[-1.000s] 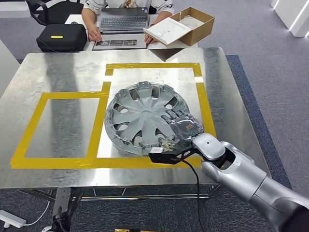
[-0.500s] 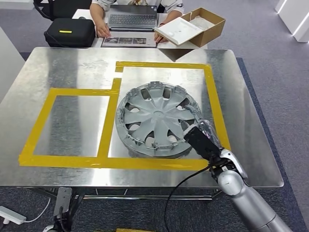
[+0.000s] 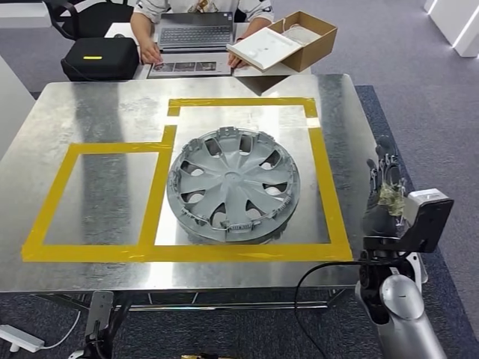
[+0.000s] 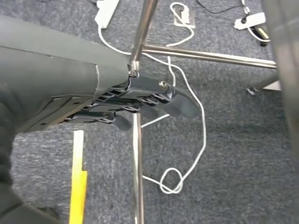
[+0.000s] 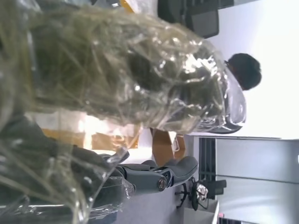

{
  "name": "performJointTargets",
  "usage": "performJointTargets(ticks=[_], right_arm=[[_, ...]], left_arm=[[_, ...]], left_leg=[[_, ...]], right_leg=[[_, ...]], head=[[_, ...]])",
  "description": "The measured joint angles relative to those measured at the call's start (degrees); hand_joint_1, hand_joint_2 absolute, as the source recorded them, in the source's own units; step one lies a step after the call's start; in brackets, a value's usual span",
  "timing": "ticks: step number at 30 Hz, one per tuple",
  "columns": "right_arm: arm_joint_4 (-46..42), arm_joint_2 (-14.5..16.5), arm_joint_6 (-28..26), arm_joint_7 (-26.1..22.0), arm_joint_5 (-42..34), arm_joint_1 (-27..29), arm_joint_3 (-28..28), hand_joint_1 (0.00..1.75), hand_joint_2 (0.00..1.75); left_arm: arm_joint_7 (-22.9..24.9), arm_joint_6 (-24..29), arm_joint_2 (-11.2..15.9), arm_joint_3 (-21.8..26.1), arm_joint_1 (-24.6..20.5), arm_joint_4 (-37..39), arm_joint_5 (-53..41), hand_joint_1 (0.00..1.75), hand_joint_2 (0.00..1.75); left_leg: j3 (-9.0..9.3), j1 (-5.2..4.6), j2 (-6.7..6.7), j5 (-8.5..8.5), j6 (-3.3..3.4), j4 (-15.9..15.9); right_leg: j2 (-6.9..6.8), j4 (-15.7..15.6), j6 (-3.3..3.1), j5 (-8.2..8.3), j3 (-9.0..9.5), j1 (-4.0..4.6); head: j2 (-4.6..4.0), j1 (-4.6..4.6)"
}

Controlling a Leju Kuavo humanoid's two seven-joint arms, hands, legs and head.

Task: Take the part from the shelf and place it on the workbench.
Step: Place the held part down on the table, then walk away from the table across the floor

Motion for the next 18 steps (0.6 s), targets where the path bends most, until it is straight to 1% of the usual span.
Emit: performJointTargets(ticks=[1, 2, 3, 4, 6, 7, 8, 9, 11, 12, 13, 14, 15, 16, 17, 18], right_arm=[[-0.7, 0.1, 0.0, 0.0, -0.1, 0.2, -0.4, 0.00, 0.00], [-1.3, 0.2, 0.0, -0.1, -0.1, 0.3, -0.7, 0.00, 0.00], [-1.7, 0.3, 0.0, -0.1, -0.1, 0.5, -1.1, 0.00, 0.00], [-2.1, 0.3, 0.0, -0.1, -0.2, 0.6, -1.3, 0.00, 0.00], [-2.8, 0.3, 0.0, -0.1, -0.2, 0.8, -1.7, 0.00, 0.00], [-3.0, 0.3, 0.0, -0.1, -0.2, 0.9, -1.9, 0.00, 0.00], [-3.3, 0.3, -0.1, -0.1, -0.2, 0.9, -2.0, 0.00, 0.00], [-3.4, 0.3, -0.1, -0.1, -0.2, 1.0, -2.2, 0.00, 0.00], [-3.5, 0.3, -0.2, -0.1, -0.2, 1.3, -2.3, 0.00, 0.00], [-3.5, 0.3, -0.2, -0.1, -0.2, 1.5, -2.3, 0.00, 0.00], [-3.5, 0.3, -0.2, -0.1, -0.2, 1.6, -2.3, 0.00, 0.00], [-3.6, 0.3, -0.2, -0.1, -0.2, 1.7, -2.3, 0.00, 0.00], [-3.6, 0.3, -0.2, -0.1, -0.2, 1.7, -2.3, 0.00, 0.00], [-3.7, 0.3, -0.2, -0.2, -0.3, 1.6, -2.4, 0.00, 0.00], [-3.8, 0.4, -0.3, -0.4, -0.6, 1.6, -2.4, 0.00, 0.00], [-4.0, 0.4, -0.3, -0.8, -0.9, 1.6, -2.5, 0.00, 0.00]], left_arm=[[0.0, 0.0, 0.0, 0.0, 0.0, 0.0, 0.0, 0.00, 0.00], [-0.1, 0.1, 0.0, 0.0, 0.0, 0.0, 0.0, 0.00, 0.00], [-0.1, 0.1, 0.0, 0.0, 0.0, 0.0, 0.0, 0.00, 0.00], [-0.1, 0.1, -0.1, 0.0, 0.0, 0.0, 0.0, 0.00, 0.00], [-0.1, 0.1, -0.1, 0.0, 0.0, 0.0, 0.0, 0.00, 0.00], [-0.1, 0.1, -0.2, 0.0, 0.0, 0.0, 0.0, 0.00, 0.00], [-0.1, 0.1, -0.2, 0.0, 0.0, 0.0, 0.0, 0.00, 0.00], [-0.1, 0.1, -0.2, 0.0, 0.0, 0.0, 0.0, 0.00, 0.00], [-0.1, 0.1, -0.2, 0.0, -0.1, 0.0, 0.0, 0.00, 0.00], [-0.1, 0.1, -0.3, 0.0, 0.0, 0.0, 0.0, 0.00, 0.00], [-0.1, 0.1, -0.3, 0.0, 0.0, 0.0, 0.0, 0.00, 0.00], [-0.1, 0.1, -0.3, 0.0, 0.0, 0.0, 0.0, 0.00, 0.00], [-0.1, 0.1, -0.3, 0.0, 0.0, 0.0, 0.0, 0.00, 0.00], [-0.1, 0.1, -0.3, 0.0, 0.0, 0.0, 0.0, 0.00, 0.00], [-0.1, 0.1, -0.4, 0.0, -0.1, 0.0, 0.0, 0.00, 0.00], [-0.1, 0.4, -0.4, 0.0, -0.1, 0.0, 0.0, 0.00, 0.00]], left_leg=[[2.06, 0.00, 0.01, 1.59, 0.09, -3.9], [3.71, -0.02, 0.00, 2.60, 0.28, -7.2], [4.64, -0.09, -0.01, 2.89, 0.51, -9.1], [4.93, -0.22, -0.02, 2.68, 0.82, -9.8], [4.94, -0.24, -0.01, 2.86, 1.60, -10.2], [5.02, -0.18, 0.03, 3.00, 2.01, -10.3], [5.09, -0.08, 0.07, 3.13, 2.36, -10.5], [5.14, 0.00, 0.12, 3.20, 2.61, -10.6], [5.10, -0.03, 0.15, 3.18, 2.81, -10.6], [5.10, -0.04, 0.15, 3.18, 2.83, -10.6], [5.11, -0.05, 0.15, 3.17, 2.83, -10.6], [5.16, -0.04, 0.14, 3.15, 2.79, -10.6], [5.25, -0.03, 0.13, 3.10, 2.72, -10.6], [5.33, -0.06, 0.11, 3.02, 2.56, -10.5], [5.34, -0.16, 0.08, 2.93, 2.33, -10.4], [5.31, -0.26, 0.04, 2.91, 2.04, -10.4]], right_leg=[[0.09, 0.1, 0.18, -0.11, 0.01, 0.08], [0.16, 0.3, 0.42, -0.22, -0.05, 0.18], [0.20, 0.4, 0.70, -0.28, -0.13, 0.28], [0.21, 0.4, 1.02, -0.27, -0.21, 0.32], [0.20, 0.4, 1.68, -0.29, -0.39, 0.19], [0.17, 0.9, 1.97, -0.75, -0.70, 0.11], [0.15, 2.4, 2.23, -1.73, -1.43, 0.08], [0.14, 5.2, 2.42, -3.30, -2.76, 0.01], [0.12, 12.9, 2.72, -6.84, -6.31, -0.06], [0.11, 15.9, 2.81, -7.75, -7.74, -0.10], [0.10, 16.9, 2.86, -7.59, -8.26, -0.13], [0.09, 15.5, 2.85, -6.35, -7.65, -0.17], [0.07, 12.0, 2.79, -4.33, -5.91, -0.24], [0.02, 7.8, 2.70, -2.63, -3.78, -0.30], [0.02, 4.1, 2.55, -1.42, -1.82, -0.30], [0.03, 1.6, 2.39, -0.83, -0.48, -0.27]], head=[[0.00, 0.00], [0.00, 0.03], [0.00, 0.06], [0.00, 0.07], [0.00, 0.05], [0.00, 0.11], [0.00, 0.23], [0.00, 0.31], [0.00, 0.44], [0.00, 0.42], [0.00, 0.44], [0.00, 0.44], [0.00, 0.44], [0.00, 0.44], [0.00, 0.44], [0.00, 0.39]])
